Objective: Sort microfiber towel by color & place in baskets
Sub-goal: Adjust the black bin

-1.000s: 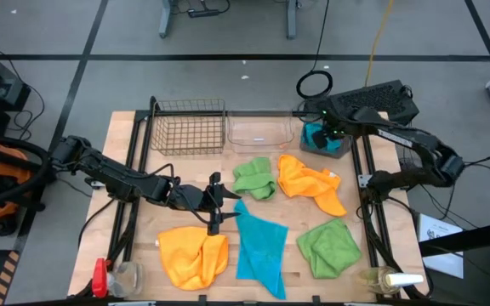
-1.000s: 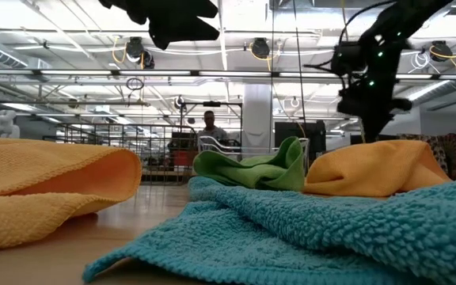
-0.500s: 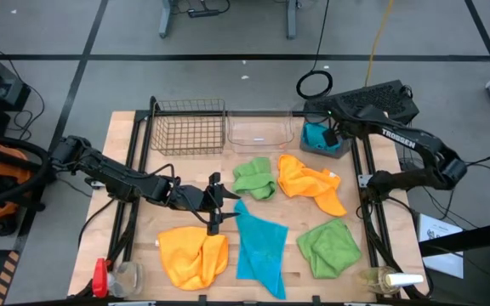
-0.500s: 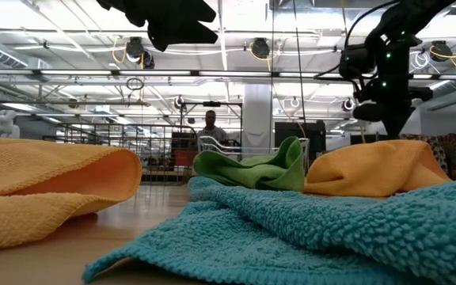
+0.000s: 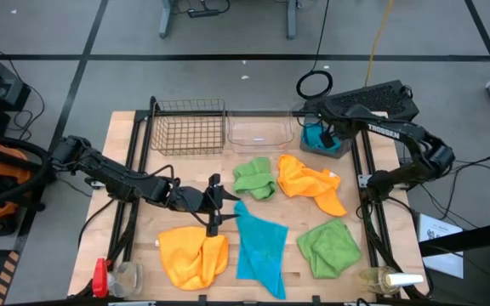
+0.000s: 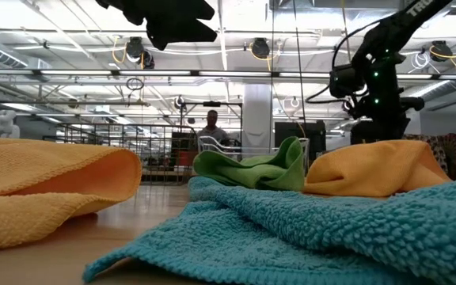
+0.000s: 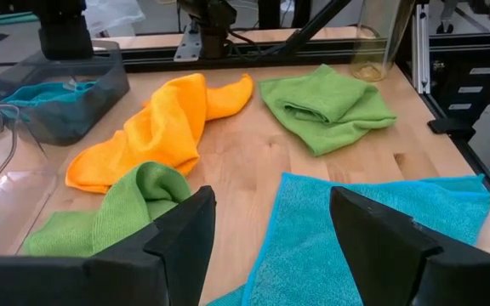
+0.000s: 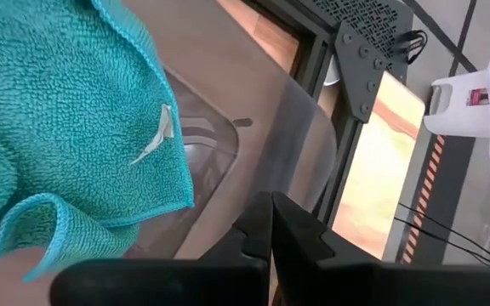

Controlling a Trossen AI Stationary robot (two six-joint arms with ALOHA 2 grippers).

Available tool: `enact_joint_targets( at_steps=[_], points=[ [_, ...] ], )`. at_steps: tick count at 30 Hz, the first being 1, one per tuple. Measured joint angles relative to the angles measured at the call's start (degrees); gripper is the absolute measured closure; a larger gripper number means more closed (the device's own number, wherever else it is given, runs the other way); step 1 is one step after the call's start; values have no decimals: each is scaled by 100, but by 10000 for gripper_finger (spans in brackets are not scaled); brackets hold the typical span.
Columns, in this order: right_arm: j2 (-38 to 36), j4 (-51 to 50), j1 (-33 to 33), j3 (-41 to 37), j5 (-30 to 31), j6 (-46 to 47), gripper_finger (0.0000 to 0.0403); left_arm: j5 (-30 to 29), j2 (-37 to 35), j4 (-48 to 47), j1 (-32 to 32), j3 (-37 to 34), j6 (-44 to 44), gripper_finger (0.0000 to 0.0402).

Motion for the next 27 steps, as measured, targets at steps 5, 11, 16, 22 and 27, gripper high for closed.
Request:
enact_joint_targets(
  at_steps=[5,11,16,22,27],
  points=[
    [377,73,0,0,181,59,403,0,0,-4,-2,0,2,164],
    [680,206,0,0,293,160,403,0,0,-7,-2,0,7,164],
    [687,489,-11,-2,449,153,403,0,0,-20,-2,0,65,164],
    [687,715,-15,-2,726,65,403,0,0,-24,-2,0,144,164],
    [687,1000,-56,-2,770,-50,403,0,0,-24,-4,0,143,164]
  ],
)
